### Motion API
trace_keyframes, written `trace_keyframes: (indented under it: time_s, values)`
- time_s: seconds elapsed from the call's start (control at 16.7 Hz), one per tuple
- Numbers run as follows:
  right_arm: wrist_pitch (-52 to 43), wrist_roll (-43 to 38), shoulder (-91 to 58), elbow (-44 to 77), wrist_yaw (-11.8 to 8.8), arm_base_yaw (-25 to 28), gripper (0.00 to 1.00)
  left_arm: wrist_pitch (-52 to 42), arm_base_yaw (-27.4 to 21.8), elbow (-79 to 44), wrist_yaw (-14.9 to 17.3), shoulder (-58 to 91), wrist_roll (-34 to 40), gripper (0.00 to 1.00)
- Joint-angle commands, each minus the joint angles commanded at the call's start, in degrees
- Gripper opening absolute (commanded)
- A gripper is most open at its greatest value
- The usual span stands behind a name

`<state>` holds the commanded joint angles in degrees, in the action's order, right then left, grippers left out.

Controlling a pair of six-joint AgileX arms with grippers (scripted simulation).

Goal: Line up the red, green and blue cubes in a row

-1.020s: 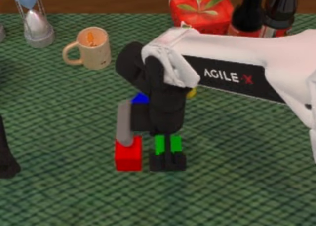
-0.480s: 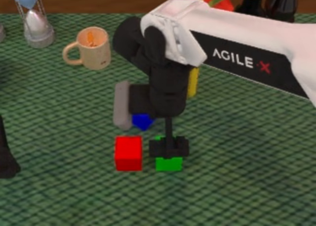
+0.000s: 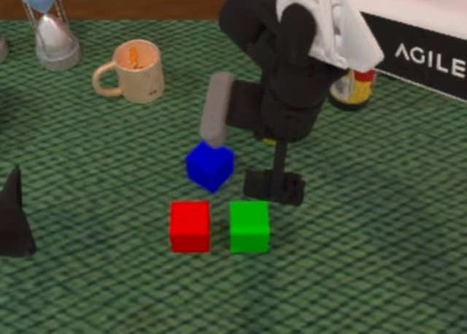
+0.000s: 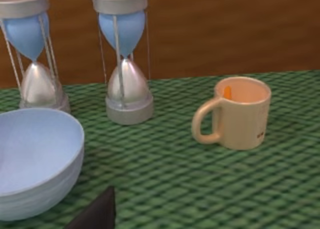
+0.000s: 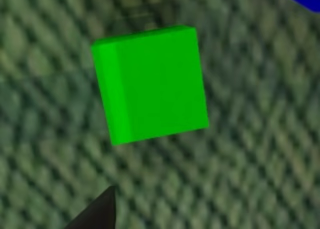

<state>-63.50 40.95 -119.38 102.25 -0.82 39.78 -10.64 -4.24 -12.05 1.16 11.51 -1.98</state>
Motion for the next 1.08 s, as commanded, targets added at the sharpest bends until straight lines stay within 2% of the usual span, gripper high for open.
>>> trace_keyframes:
  time_s: [0.3,0.72,1.08]
  values:
    - [12.6,-7.5,21.8,-18.2,-1.0,-8.4,1.00,-18.8,-7.6,-24.3,2.1,24.3,-2.7,1.00]
    - [33.2,-20.7,62.0,-52.3,-1.8,-21.9,1.00,-48.3,-17.7,-63.7,4.4,73.6,-5.0,1.00]
    - [49.6,-31.7,95.1,-80.5,-0.9,-31.8,1.00,-62.6,-23.2,-90.4,3.4,108.1,-5.3,1.00]
